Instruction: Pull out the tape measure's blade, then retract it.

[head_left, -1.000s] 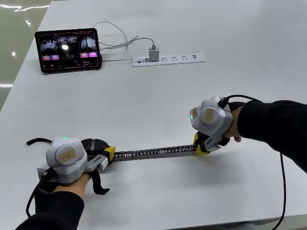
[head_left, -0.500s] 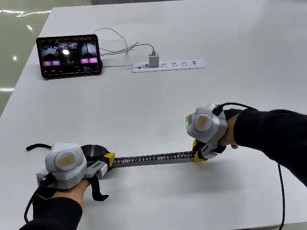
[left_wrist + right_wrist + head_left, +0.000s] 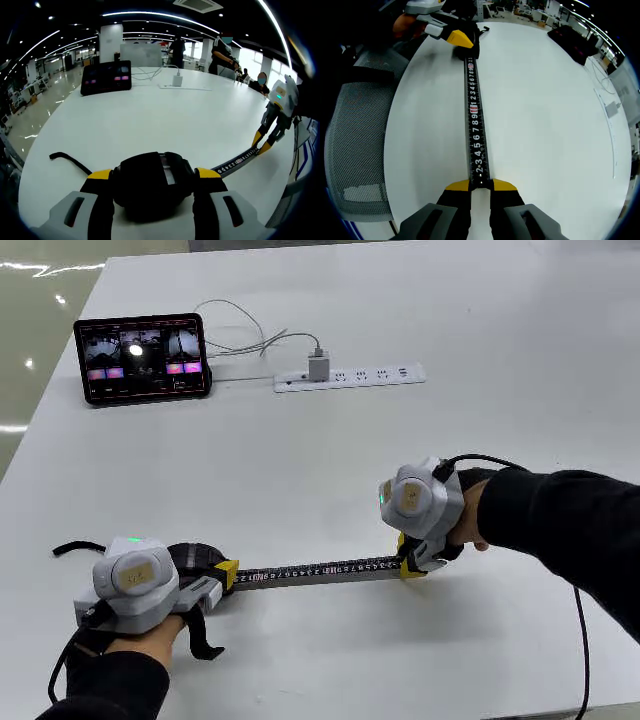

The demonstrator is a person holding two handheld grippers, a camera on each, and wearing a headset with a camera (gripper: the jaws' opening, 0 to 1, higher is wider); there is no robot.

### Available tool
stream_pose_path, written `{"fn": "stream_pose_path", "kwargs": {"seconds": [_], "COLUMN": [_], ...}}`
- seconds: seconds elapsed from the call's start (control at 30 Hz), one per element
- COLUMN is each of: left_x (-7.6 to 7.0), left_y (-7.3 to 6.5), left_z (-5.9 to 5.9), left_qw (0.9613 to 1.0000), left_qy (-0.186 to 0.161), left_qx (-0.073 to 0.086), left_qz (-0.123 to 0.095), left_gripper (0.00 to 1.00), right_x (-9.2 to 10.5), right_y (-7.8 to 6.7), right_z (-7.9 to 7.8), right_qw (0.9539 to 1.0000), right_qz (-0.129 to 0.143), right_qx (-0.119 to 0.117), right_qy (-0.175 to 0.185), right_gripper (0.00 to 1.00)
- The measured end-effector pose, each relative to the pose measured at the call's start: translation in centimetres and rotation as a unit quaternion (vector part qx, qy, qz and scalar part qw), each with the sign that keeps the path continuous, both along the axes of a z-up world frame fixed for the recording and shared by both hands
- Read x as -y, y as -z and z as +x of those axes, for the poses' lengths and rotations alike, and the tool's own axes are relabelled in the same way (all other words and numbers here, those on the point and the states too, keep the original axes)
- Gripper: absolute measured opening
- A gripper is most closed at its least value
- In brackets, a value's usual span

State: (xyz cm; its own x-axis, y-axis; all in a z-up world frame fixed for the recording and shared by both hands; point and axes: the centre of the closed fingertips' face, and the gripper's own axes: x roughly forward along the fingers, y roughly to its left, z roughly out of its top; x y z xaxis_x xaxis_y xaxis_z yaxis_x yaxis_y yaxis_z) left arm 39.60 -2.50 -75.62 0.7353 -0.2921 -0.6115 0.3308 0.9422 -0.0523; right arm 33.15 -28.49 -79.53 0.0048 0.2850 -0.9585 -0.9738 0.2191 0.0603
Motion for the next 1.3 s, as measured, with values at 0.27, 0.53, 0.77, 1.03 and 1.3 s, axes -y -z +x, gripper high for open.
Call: {"fn": "stream_pose_path", "kwargs": {"seconds": [0.27, 0.53, 0.77, 1.03, 1.3], "left_x": [0.0, 0.0, 0.1, 0.0, 0.0], "left_y": [0.0, 0.0, 0.0, 0.1, 0.1], "left_z": [0.0, 0.0, 0.0, 0.0, 0.0], "left_qw": [1.0, 1.0, 1.0, 1.0, 1.0], "left_qy": [0.0, 0.001, 0.001, 0.0, 0.001], "left_qx": [0.001, 0.001, 0.0, -0.001, -0.002], "left_qz": [0.001, 0.002, 0.003, 0.005, 0.007], "left_gripper": [0.59, 0.59, 0.59, 0.59, 0.59], "right_x": [-0.2, -0.5, -0.6, -0.9, -1.1], "right_y": [0.0, 0.0, 0.1, 0.1, 0.1], "right_z": [0.0, 0.1, 0.2, 0.2, 0.3], "right_qw": [1.0, 1.0, 1.0, 0.9999, 1.0], "right_qz": [-0.005, -0.006, -0.008, -0.01, -0.007], "right_qx": [-0.001, -0.001, -0.002, -0.002, -0.004], "right_qy": [-0.002, 0.002, 0.003, 0.001, 0.004], "right_gripper": [0.09, 0.09, 0.09, 0.09, 0.09]}}
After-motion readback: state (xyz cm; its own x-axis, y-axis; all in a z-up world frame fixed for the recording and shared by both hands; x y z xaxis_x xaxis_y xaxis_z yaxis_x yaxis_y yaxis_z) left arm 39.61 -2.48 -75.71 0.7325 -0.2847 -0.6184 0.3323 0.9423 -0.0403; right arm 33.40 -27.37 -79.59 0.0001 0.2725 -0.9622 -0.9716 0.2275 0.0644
